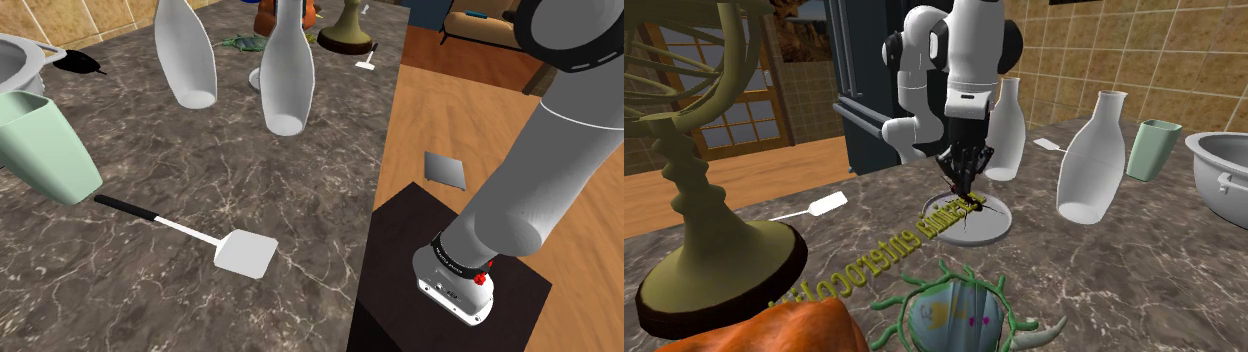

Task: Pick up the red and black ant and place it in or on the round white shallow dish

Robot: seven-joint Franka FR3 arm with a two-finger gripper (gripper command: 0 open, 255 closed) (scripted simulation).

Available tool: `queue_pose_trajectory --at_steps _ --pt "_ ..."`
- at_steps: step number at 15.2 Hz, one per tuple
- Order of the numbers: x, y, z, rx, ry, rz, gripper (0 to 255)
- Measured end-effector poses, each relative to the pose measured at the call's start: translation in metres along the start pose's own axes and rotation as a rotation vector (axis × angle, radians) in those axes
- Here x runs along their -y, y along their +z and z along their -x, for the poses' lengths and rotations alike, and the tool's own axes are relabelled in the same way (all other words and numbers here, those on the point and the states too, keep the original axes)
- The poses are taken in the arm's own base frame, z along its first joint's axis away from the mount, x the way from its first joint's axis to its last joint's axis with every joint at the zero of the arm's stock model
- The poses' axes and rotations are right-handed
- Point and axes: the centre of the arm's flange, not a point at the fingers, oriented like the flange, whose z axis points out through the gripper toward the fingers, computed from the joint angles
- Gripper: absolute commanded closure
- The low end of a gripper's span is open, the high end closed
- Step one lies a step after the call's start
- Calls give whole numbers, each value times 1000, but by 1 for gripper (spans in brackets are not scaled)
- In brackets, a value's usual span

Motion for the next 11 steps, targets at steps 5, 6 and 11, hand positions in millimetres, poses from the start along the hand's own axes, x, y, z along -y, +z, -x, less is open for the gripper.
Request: queue_pose_trajectory --at_steps 5,6,11 --pt "0 8 0 -1 0 0 255" --pt "0 8 0 -1 0 0 255" --pt "-1 8 0 -1 0 0 0"
